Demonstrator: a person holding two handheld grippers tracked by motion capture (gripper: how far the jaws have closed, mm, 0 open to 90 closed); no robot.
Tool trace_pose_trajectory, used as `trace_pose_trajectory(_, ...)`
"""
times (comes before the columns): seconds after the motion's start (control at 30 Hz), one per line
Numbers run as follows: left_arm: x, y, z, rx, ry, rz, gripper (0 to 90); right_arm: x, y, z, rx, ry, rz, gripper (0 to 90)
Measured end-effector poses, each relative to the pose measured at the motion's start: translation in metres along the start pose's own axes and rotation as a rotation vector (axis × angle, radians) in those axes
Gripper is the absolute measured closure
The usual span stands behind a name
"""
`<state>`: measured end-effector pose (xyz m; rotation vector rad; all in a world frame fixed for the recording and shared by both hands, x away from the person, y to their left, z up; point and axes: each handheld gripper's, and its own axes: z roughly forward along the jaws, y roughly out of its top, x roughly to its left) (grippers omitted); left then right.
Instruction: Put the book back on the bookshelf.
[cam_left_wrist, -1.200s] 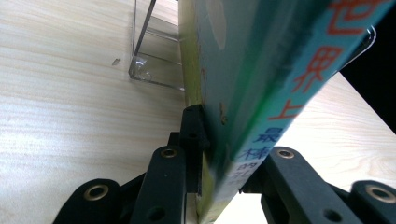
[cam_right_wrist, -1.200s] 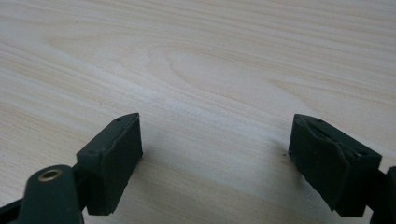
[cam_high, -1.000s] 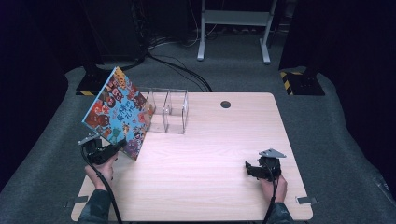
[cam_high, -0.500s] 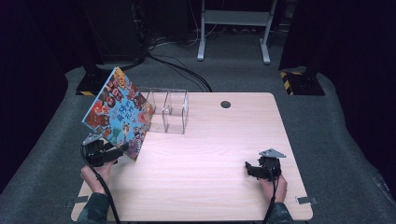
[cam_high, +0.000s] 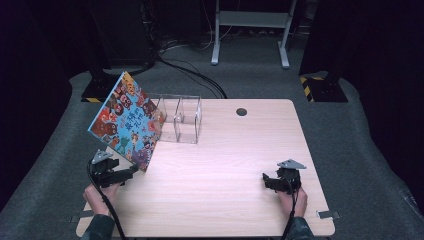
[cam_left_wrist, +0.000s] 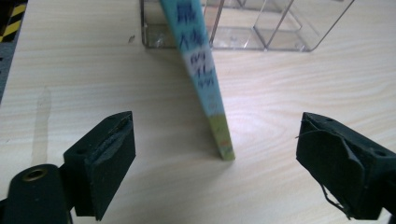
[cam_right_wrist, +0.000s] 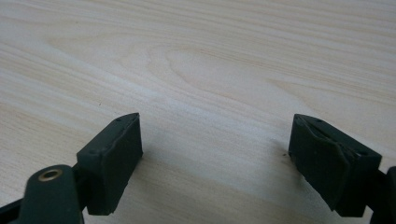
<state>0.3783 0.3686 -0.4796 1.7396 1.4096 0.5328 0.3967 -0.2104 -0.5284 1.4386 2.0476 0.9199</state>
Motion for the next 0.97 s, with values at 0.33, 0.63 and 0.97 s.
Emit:
trace_pose_trajectory(0.33,-0.004,-0.035,0.004,0.088,0.063,0.081,7.7,0.0,0.0,0.0,0.001,-0.001,0.002,16.8)
trace_pose_trajectory(0.63,-0.007,-0.061,0.009,0.119,0.096,0.143,3.9,0.0,0.0,0.0,-0.002,-0.002,0.004,16.8)
trace_pose_trajectory(0.97,-0.006,-0.062,0.008,0.112,0.098,0.137,3.3,0.0,0.001,0.001,0.007,-0.007,0.007,14.5)
